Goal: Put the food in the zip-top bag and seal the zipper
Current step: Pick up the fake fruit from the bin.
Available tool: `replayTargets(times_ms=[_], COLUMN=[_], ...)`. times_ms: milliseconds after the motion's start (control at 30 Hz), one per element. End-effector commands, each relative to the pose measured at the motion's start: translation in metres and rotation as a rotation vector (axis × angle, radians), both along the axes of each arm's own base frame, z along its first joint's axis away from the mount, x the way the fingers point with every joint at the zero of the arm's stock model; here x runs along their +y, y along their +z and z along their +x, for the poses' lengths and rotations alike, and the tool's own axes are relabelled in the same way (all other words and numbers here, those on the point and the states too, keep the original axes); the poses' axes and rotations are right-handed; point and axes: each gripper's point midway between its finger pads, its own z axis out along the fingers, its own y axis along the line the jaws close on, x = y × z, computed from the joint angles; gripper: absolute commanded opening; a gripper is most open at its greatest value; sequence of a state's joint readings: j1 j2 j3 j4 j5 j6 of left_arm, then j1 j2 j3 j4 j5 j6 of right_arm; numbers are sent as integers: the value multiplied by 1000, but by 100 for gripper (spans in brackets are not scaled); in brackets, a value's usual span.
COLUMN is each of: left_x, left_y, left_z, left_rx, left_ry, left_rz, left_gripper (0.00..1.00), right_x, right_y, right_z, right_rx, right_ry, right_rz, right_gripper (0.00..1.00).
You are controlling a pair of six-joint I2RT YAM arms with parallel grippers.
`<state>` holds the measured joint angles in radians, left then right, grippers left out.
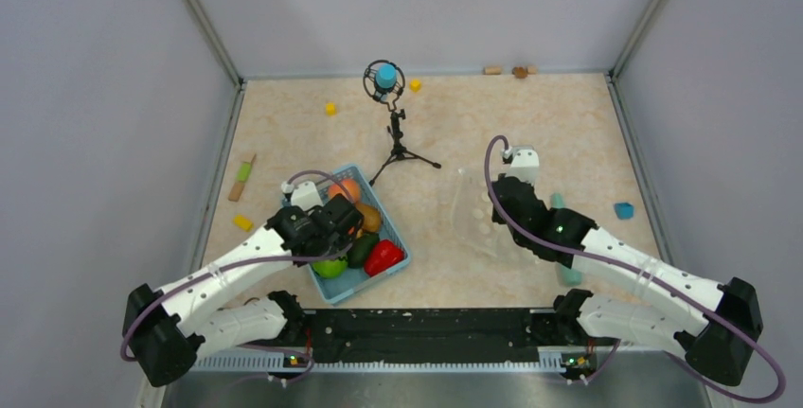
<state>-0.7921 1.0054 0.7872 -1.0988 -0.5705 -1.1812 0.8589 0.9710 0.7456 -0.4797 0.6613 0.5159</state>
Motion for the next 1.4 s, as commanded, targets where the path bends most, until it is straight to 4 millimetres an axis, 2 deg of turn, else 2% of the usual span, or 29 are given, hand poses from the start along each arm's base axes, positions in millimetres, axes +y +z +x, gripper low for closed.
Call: replayTargets(times_ms=[0, 100, 267, 633, 900, 1033, 1167, 1367], left_x=[-10, -7, -22, -28, -26, -33, -41, -35], left_y=[4, -4, -20, -32, -41, -46, -45, -37], left_z=[-2, -7, -10, -21, -33, -33, -32, -30], left_rx=[38, 73, 115, 234, 314, 329, 327, 303], left_ry=[-48, -56, -118, -209, -251, -271, -300, -287], left_rz=[-17, 2, -44, -9, 9, -8, -38, -21], left_gripper=[78, 79, 80, 87, 88, 82, 69, 45], right_x=[-2, -3, -3, -3, -4, -4, -5, -5], right_y=[5, 5, 5, 4, 4, 4, 4, 5], right_z=[5, 6, 6, 6, 6, 7, 7, 6], right_rx=[-20, -22, -22, -21, -22, -23, -23, -26], right_ry=[-24, -27, -30, -32, -34, -37, -39, -40], right_rz=[6, 5, 3, -4, -5, -5, -4, 3], right_gripper=[0, 0, 0, 0, 0, 0, 0, 0])
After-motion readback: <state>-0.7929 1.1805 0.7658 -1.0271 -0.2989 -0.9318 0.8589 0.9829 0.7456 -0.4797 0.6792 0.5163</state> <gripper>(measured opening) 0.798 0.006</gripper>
